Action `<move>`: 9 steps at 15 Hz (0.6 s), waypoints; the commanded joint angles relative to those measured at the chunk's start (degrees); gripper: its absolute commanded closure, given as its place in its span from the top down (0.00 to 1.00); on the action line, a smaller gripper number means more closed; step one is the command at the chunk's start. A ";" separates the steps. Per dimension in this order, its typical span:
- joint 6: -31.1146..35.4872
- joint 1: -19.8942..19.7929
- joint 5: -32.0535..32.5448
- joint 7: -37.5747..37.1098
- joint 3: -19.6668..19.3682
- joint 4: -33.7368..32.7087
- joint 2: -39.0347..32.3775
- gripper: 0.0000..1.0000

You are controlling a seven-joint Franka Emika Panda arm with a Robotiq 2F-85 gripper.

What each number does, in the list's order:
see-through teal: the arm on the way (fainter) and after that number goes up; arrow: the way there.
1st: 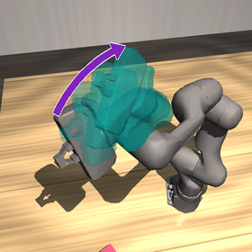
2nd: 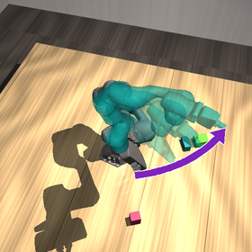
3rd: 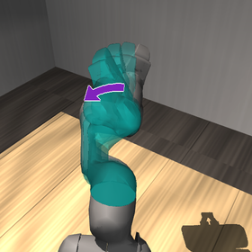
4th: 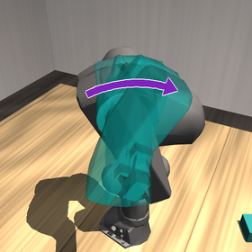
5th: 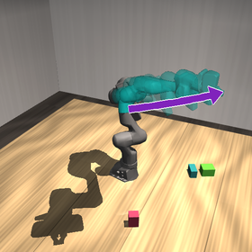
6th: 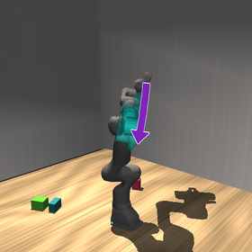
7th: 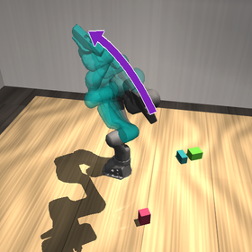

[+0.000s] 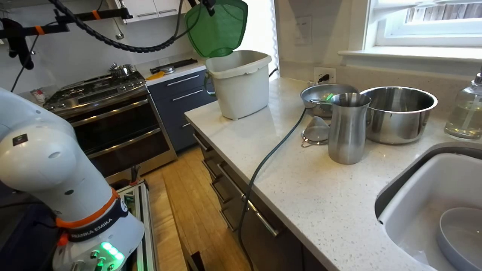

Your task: Close the lid of the bin

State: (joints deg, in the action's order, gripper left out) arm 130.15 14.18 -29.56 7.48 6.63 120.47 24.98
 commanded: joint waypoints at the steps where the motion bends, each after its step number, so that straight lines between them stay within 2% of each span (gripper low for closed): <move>1: 1.01 -0.84 3.60 -1.46 0.49 1.17 0.32 1.00; 5: 0.29 -1.99 8.11 -2.46 0.59 1.34 0.82 1.00; 9: -1.28 -4.95 16.86 -4.81 0.95 1.72 2.24 1.00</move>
State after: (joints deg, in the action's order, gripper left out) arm 130.14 11.78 -18.53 5.31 6.67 120.70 25.21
